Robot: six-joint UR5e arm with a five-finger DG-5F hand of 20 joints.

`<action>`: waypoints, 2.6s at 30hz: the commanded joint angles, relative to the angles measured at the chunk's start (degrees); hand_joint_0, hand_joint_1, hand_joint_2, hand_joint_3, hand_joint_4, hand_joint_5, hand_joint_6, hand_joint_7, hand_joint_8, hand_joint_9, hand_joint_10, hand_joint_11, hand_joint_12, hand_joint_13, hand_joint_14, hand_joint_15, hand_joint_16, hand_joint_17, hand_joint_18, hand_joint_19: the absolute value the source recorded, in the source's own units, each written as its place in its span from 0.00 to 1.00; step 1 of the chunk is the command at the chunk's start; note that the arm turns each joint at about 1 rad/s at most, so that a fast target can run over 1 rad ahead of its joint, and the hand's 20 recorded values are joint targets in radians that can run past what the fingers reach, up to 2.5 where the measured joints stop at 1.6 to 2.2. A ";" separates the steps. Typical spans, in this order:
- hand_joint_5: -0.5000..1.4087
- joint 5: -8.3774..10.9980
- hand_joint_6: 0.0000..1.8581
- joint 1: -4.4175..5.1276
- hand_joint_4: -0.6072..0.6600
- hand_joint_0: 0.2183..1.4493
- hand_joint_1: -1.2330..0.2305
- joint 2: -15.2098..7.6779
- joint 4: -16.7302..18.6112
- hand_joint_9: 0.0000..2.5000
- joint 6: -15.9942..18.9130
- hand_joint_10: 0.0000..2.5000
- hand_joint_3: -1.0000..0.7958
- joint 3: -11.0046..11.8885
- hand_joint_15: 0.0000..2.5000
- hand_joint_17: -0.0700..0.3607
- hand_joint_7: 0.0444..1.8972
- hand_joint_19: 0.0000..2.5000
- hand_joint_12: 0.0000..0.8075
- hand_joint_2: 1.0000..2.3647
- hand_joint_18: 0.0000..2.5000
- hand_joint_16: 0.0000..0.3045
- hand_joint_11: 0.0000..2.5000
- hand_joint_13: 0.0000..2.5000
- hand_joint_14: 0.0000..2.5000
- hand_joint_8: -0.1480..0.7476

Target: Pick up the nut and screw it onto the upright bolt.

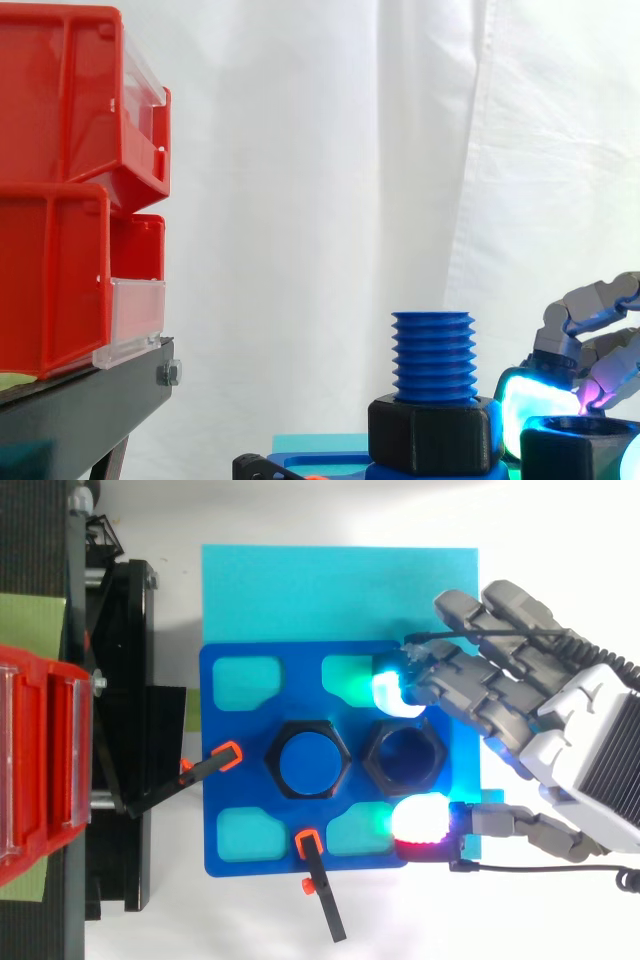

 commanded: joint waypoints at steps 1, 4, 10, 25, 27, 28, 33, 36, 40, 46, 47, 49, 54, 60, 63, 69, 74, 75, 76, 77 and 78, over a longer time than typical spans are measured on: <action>0.17 -0.36 0.27 -0.02 0.74 0.23 0.46 0.02 -0.05 0.20 -0.02 0.00 0.28 0.07 0.00 0.42 0.62 0.00 0.48 0.00 0.13 0.16 0.06 0.16 0.00 0.52; 0.17 -0.36 0.27 -0.02 0.73 0.25 0.48 0.02 -0.22 0.20 -0.02 0.00 0.28 0.60 0.00 0.41 0.66 0.00 0.47 0.00 0.13 0.16 0.06 0.16 0.00 0.52; 0.17 -1.06 0.28 -0.10 0.73 0.26 0.50 0.11 -8.22 0.21 0.42 0.00 0.28 3.94 0.00 0.41 0.67 0.00 0.46 0.00 0.14 0.15 0.06 0.17 0.00 0.52; 0.17 -3.44 0.29 -0.63 0.73 0.26 0.49 1.51 -15.17 0.21 2.88 0.00 0.28 7.90 0.00 0.41 0.66 0.00 0.46 0.00 0.15 0.15 0.07 0.17 0.00 0.52; 0.17 -3.79 0.29 -0.63 0.73 0.26 0.48 2.04 -16.13 0.21 2.88 0.00 0.28 8.69 0.00 0.41 0.66 0.00 0.46 0.00 0.15 0.15 0.07 0.17 0.00 0.52; 0.17 -4.05 0.29 -0.72 0.73 0.26 0.48 2.22 -16.57 0.21 2.88 0.00 0.28 9.21 0.00 0.41 0.66 0.00 0.46 0.00 0.15 0.15 0.07 0.17 0.00 0.52; 0.17 -5.63 0.29 -1.25 0.73 0.26 0.48 3.18 -22.28 0.21 2.88 0.00 0.28 12.55 0.00 0.41 0.66 0.00 0.46 0.00 0.15 0.15 0.07 0.17 0.00 0.52; 0.17 -6.78 0.29 -1.86 0.73 0.26 0.48 3.18 -25.19 0.21 2.80 0.00 0.28 15.10 0.00 0.41 0.66 0.00 0.46 0.00 0.15 0.15 0.07 0.18 0.00 0.52; 0.17 -9.32 0.29 -3.09 0.73 0.26 0.48 3.18 -28.79 0.21 2.71 0.00 0.28 19.15 0.00 0.41 0.66 0.00 0.46 0.00 0.15 0.15 0.07 0.18 0.00 0.52; 0.17 -12.14 0.29 -5.03 0.73 0.26 0.48 3.09 -28.79 0.21 0.25 0.00 0.28 21.43 0.00 0.41 0.66 0.00 0.46 0.00 0.15 0.15 0.07 0.18 0.00 0.52; 0.17 -12.49 0.29 -5.29 0.73 0.26 0.48 3.09 -28.26 0.21 -0.19 0.00 0.28 21.43 0.00 0.41 0.66 0.00 0.46 0.00 0.15 0.15 0.07 0.18 0.00 0.52; 0.17 -14.07 0.29 -6.08 0.73 0.26 0.48 2.39 -25.10 0.21 -0.81 0.00 0.28 21.43 0.00 0.41 0.66 0.00 0.46 0.00 0.15 0.15 0.07 0.18 0.00 0.52; 0.17 -16.18 0.29 -6.87 0.73 0.26 0.48 0.72 -21.05 0.21 -0.81 0.00 0.28 21.43 0.00 0.41 0.66 0.00 0.46 0.00 0.15 0.15 0.07 0.18 0.00 0.52; 0.17 -19.26 0.29 -7.84 0.73 0.26 0.48 -1.83 -17.28 0.21 -0.72 0.00 0.28 21.43 0.00 0.41 0.66 0.00 0.46 0.00 0.15 0.15 0.07 0.18 0.00 0.53; 0.17 -20.49 0.29 -8.63 0.73 0.26 0.48 -1.83 -17.45 0.21 -0.81 0.00 0.28 21.43 0.00 0.41 0.66 0.00 0.46 0.00 0.16 0.15 0.07 0.18 0.00 0.53; 0.17 -22.42 0.29 -9.95 0.73 0.26 0.48 -1.83 -17.54 0.21 -0.81 0.00 0.28 19.94 0.00 0.41 0.66 0.00 0.46 0.00 0.16 0.15 0.07 0.18 0.00 0.53; 0.17 -23.04 0.29 -10.30 0.73 0.26 0.48 -1.74 -14.02 0.21 -0.81 0.00 0.28 17.83 0.00 0.41 0.66 0.00 0.46 0.00 0.16 0.15 0.07 0.18 0.00 0.52; 0.17 -23.39 0.29 -10.39 0.73 0.26 0.48 -1.83 -13.50 0.21 -0.81 0.00 0.28 17.83 0.00 0.41 0.66 0.01 0.46 0.00 0.16 0.15 0.07 0.18 0.00 0.53; 0.17 -23.56 0.29 -10.39 0.73 0.26 0.48 -1.74 -13.41 0.21 -0.81 0.00 0.28 17.83 0.00 0.41 0.66 0.00 0.46 0.00 0.16 0.15 0.07 0.18 0.00 0.53; 0.17 -23.56 0.29 -10.39 0.73 0.26 0.48 -1.74 -13.41 0.21 -0.81 0.00 0.28 17.83 0.00 0.41 0.66 0.00 0.46 0.00 0.16 0.15 0.07 0.18 0.00 0.53; 0.17 -23.74 0.29 -10.47 0.73 0.26 0.48 -1.83 -13.50 0.21 -0.81 0.00 0.28 17.83 0.00 0.41 0.66 0.01 0.46 0.00 0.16 0.15 0.07 0.18 0.00 0.52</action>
